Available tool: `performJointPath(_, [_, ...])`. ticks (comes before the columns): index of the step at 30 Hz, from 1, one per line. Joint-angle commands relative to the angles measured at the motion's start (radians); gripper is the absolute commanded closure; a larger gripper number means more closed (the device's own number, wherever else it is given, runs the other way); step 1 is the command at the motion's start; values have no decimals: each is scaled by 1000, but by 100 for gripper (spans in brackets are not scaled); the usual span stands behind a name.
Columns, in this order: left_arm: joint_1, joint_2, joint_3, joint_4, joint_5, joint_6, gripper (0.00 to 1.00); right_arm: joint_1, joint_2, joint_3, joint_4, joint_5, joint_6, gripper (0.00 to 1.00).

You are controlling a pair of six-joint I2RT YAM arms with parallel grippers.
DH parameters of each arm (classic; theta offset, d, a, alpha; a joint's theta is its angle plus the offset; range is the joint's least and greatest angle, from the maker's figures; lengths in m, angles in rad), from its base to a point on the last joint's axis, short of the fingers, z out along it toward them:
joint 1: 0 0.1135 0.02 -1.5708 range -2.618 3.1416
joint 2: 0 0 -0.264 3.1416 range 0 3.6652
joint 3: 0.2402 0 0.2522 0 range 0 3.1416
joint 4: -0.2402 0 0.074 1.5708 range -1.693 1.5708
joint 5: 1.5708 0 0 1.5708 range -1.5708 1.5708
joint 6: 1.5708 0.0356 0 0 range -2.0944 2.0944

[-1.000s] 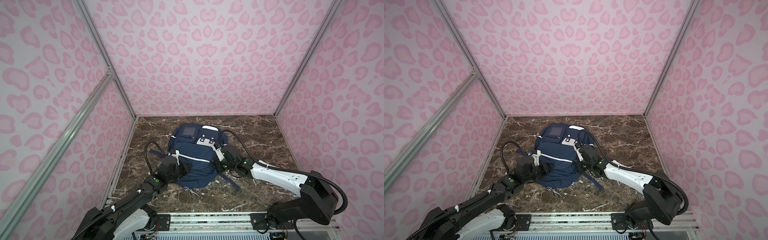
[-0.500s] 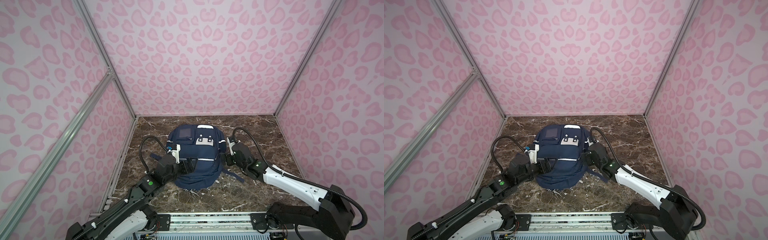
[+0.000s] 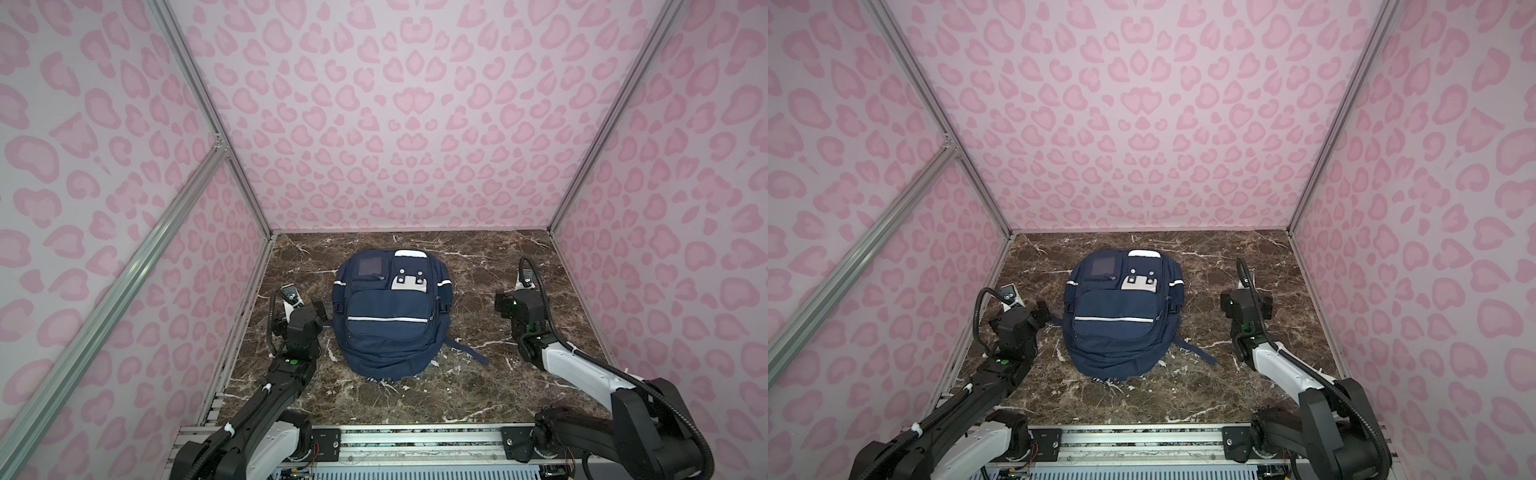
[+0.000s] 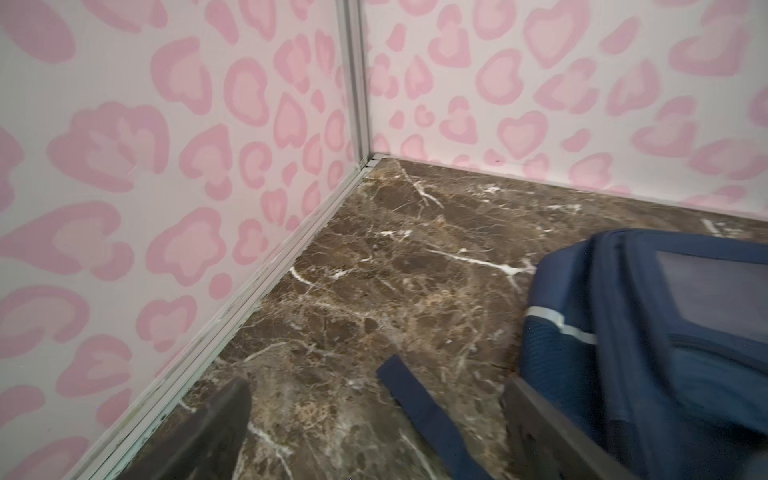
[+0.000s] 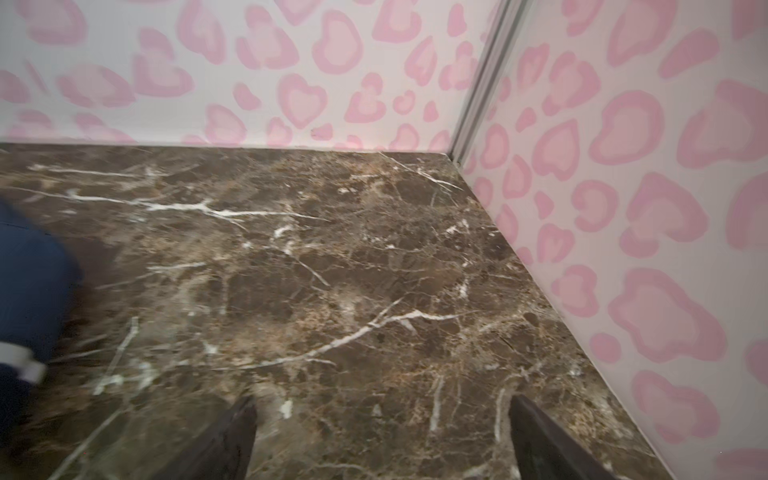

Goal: Pack the student bag

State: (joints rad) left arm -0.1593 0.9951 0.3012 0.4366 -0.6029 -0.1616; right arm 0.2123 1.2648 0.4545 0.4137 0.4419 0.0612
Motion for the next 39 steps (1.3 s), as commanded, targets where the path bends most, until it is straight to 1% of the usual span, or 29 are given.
performJointPath(1, [90, 83, -63, 329, 137, -29, 17, -45, 70, -52, 228, -27, -90, 3])
performJointPath(2, [118, 114, -59, 334, 147, -44, 17, -59, 94, -82, 295, -31, -111, 3])
performJointPath(3, [133, 151, -46, 337, 158, -33, 16, -79, 119, -113, 398, -45, -115, 3])
performJointPath(4, [139, 191, -38, 367, 171, -13, 13, -93, 128, -131, 451, -54, -107, 4])
performJointPath(6, [150, 298, -26, 461, 212, 21, 11, -152, 110, -116, 408, -208, -35, 3])
performJointPath(7, [159, 343, -23, 506, 228, 4, 10, -181, 125, -126, 453, -286, -33, 4])
performJointPath(8, [177, 397, -18, 561, 269, -1, 9, -197, 153, -126, 474, -319, -25, 4])
performJointPath(10, [174, 398, 25, 472, 311, 22, 9, -209, 232, -134, 550, -329, -11, 4])
performJointPath(12, [174, 457, 16, 537, 406, 58, 8, -202, 312, -155, 701, -364, -41, 2])
performJointPath(13, [172, 492, -5, 637, 464, 85, 9, -197, 277, -131, 592, -366, -49, 1])
performJointPath(14, [174, 464, 1, 569, 515, 106, 9, -197, 261, -92, 488, -347, -39, 1])
performJointPath(15, [175, 475, 0, 597, 545, 113, 9, -198, 285, -101, 553, -343, -40, 1])
performJointPath(16, [179, 483, 19, 566, 585, 124, 9, -197, 303, -129, 631, -341, -42, 1])
performJointPath(17, [181, 474, 42, 504, 597, 131, 9, -198, 301, -127, 628, -335, -41, 1])
performJointPath(18, [194, 490, 28, 563, 618, 117, 2, -196, 285, -116, 576, -337, -42, 1])
performJointPath(19, [199, 476, 40, 510, 627, 121, 2, -196, 269, -97, 512, -335, -40, 1])
performJointPath(20, [199, 484, 31, 549, 627, 119, 2, -195, 269, -102, 525, -337, -42, 1])
performJointPath(21, [199, 481, 36, 522, 626, 120, 2, -195, 283, -108, 559, -335, -41, 1])
performJointPath(22, [198, 481, 33, 538, 624, 121, 2, -195, 285, -116, 579, -339, -42, 1])
performJointPath(26, [199, 475, 32, 531, 623, 119, 2, -195, 271, -99, 518, -347, -45, 1])
performJointPath(30, [198, 477, 35, 527, 620, 119, 2, -196, 279, -83, 496, -342, -41, 1])
performJointPath(32, [198, 477, 34, 527, 620, 119, 2, -196, 271, -102, 529, -344, -43, 1])
performJointPath(39, [198, 477, 33, 527, 620, 120, 2, -193, 266, -105, 532, -356, -58, 1])
